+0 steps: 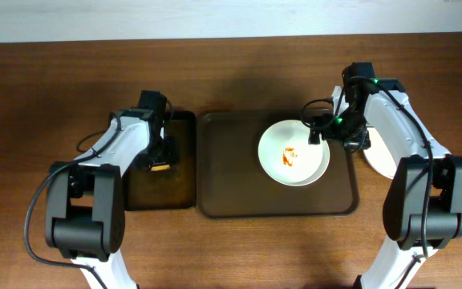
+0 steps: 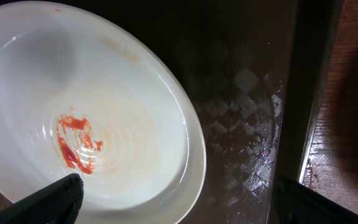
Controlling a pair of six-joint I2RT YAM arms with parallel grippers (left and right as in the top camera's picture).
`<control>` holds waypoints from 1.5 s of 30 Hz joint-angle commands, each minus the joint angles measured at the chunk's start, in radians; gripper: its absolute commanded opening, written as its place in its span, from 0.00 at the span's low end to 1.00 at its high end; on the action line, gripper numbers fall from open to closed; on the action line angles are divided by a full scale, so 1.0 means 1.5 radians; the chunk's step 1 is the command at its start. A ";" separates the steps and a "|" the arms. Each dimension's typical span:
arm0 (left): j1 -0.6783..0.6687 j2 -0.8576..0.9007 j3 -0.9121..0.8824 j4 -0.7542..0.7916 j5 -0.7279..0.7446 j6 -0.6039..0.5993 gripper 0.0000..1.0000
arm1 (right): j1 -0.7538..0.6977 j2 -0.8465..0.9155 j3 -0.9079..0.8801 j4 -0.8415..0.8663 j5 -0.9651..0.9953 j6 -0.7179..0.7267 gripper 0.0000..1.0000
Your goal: Clean dirty plates on tray and stack at the side
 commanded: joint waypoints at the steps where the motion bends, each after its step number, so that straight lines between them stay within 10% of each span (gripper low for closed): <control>1: 0.008 0.009 0.064 0.009 -0.025 0.029 0.75 | 0.003 0.003 0.008 0.002 -0.006 0.002 0.98; 5: 0.007 0.041 0.060 0.084 -0.047 0.029 0.79 | 0.003 0.003 0.008 0.002 -0.006 0.002 0.98; 6: 0.006 0.058 0.060 0.087 -0.044 0.029 0.66 | 0.003 0.003 0.008 0.002 -0.006 0.002 0.98; 8: 0.003 0.091 0.060 0.088 -0.038 0.029 0.06 | 0.003 0.003 0.008 0.002 -0.006 0.002 0.98; 9: 0.003 0.094 0.060 0.087 -0.037 0.029 0.19 | 0.003 0.003 0.008 0.002 -0.006 0.002 0.98; 10: 0.003 0.090 0.067 0.080 -0.037 0.030 0.74 | 0.003 0.003 0.008 0.002 -0.006 0.002 0.98; 11: 0.003 0.090 0.077 0.065 -0.037 0.030 0.82 | 0.003 0.003 0.008 0.002 -0.006 0.002 0.98; 26: -0.038 0.093 0.146 -0.035 -0.004 0.032 0.69 | 0.004 0.003 0.009 0.046 -0.139 -0.005 0.99; 29: -0.038 0.093 0.146 -0.038 -0.004 0.032 0.69 | 0.013 0.003 -0.005 0.021 -0.091 -0.011 0.67; 35: -0.038 0.093 0.146 -0.035 -0.004 0.032 0.70 | 0.034 0.003 -0.059 0.118 0.113 -0.013 0.64; 41: -0.038 0.093 0.146 -0.035 -0.004 0.032 0.70 | 0.034 0.004 -0.099 0.145 0.117 -0.031 0.41; 45: -0.038 0.093 0.146 -0.035 -0.004 0.032 0.70 | 0.034 0.004 -0.146 0.145 0.060 -0.030 0.06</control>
